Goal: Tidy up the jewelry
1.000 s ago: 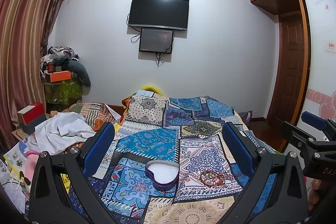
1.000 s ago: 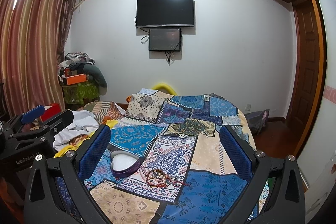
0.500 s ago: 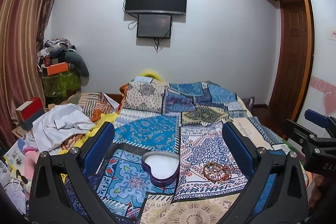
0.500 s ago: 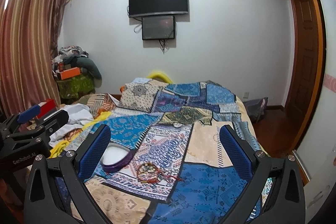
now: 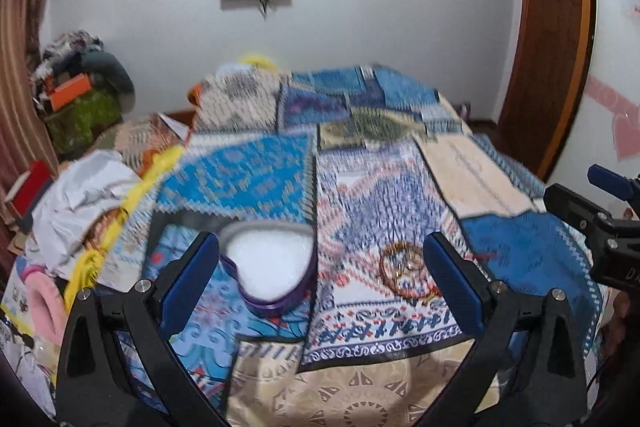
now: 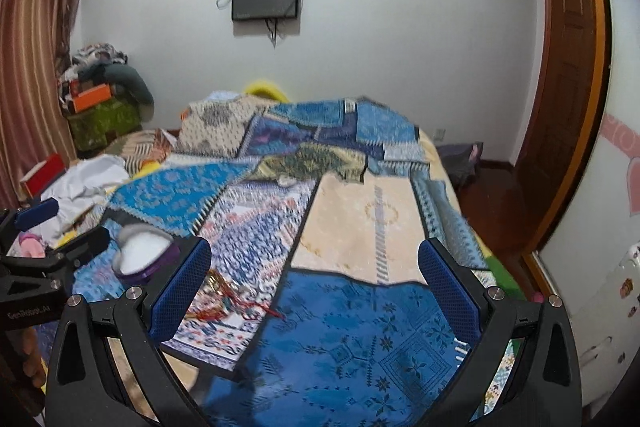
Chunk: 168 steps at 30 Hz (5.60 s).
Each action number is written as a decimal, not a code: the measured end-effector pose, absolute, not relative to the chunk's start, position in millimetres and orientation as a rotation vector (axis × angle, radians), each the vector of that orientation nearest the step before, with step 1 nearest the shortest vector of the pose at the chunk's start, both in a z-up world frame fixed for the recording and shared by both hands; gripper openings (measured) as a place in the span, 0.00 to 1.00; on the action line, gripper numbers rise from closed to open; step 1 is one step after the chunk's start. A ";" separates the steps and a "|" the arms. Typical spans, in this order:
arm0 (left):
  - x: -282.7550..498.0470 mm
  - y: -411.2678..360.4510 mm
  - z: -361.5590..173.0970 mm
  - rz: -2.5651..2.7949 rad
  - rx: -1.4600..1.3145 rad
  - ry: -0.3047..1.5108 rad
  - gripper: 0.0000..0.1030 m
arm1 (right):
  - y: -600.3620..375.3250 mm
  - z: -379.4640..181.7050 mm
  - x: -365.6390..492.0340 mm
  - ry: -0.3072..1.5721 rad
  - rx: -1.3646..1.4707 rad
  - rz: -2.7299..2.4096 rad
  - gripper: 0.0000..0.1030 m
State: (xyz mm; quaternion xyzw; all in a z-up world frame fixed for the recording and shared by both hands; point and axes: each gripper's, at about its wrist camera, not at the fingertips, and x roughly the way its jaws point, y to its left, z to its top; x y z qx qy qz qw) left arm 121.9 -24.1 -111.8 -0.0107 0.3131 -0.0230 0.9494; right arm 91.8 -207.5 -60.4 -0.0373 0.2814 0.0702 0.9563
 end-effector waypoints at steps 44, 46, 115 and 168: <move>178.7 -62.1 -176.6 -0.328 -0.087 0.877 0.11 | -185.0 -124.9 144.0 0.853 0.033 0.464 0.31; 179.2 -62.4 -177.0 -0.326 -0.088 0.876 0.11 | -181.1 -129.4 147.6 0.876 0.020 0.468 0.30; 144.0 64.4 -127.5 -0.143 -0.154 0.683 0.08 | -75.6 -69.1 153.9 0.719 0.003 0.597 0.18; 123.6 23.3 -88.3 -0.158 -0.068 0.641 0.32 | -140.3 -57.3 127.2 0.726 -0.037 0.414 0.38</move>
